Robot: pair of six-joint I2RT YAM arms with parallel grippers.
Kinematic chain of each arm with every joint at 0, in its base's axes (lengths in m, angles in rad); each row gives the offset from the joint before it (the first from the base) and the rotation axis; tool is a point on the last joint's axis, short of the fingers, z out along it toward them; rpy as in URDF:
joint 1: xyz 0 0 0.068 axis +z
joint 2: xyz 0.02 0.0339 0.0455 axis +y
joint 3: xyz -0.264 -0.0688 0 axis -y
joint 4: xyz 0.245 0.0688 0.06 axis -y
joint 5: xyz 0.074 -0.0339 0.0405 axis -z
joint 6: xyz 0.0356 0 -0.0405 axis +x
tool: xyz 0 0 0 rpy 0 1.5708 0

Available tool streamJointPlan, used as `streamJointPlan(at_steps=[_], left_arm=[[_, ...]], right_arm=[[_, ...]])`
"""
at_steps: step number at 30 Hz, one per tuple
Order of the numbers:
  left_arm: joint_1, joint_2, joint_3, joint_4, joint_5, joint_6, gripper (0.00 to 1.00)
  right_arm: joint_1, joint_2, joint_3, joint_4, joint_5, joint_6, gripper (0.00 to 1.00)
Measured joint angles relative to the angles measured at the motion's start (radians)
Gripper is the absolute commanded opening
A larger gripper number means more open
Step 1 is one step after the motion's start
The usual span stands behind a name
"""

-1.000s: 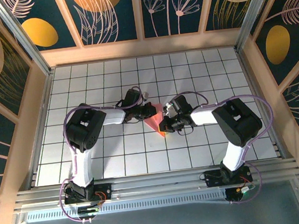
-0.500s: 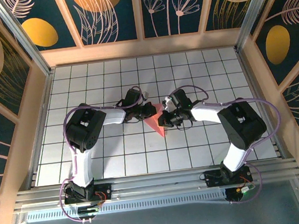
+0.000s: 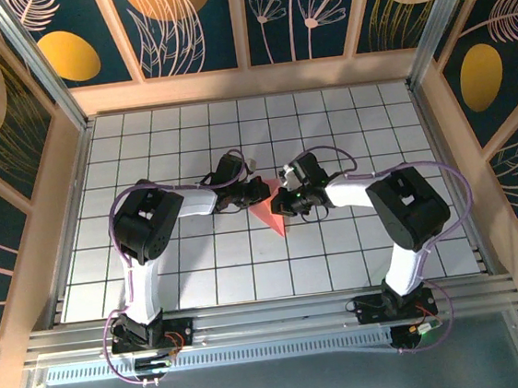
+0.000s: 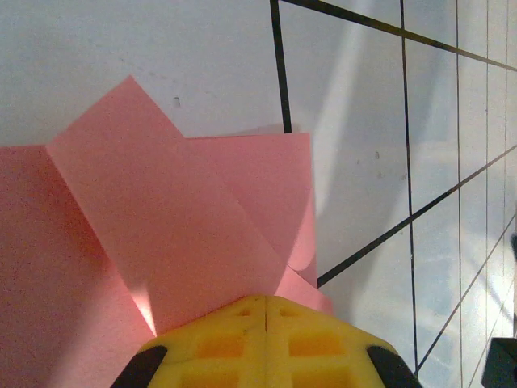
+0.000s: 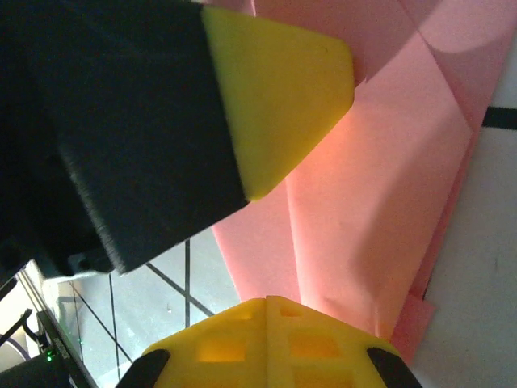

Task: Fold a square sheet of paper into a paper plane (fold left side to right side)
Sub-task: Fourth fold the wing at the center of the table.

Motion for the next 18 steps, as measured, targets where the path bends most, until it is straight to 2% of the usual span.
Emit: streamJointPlan(at_steps=[18], left_arm=[[0.000,0.000,0.000,0.000,-0.002,-0.002,0.00]], right_arm=[[0.025,0.024,0.010,0.022,0.012,0.037,0.00]])
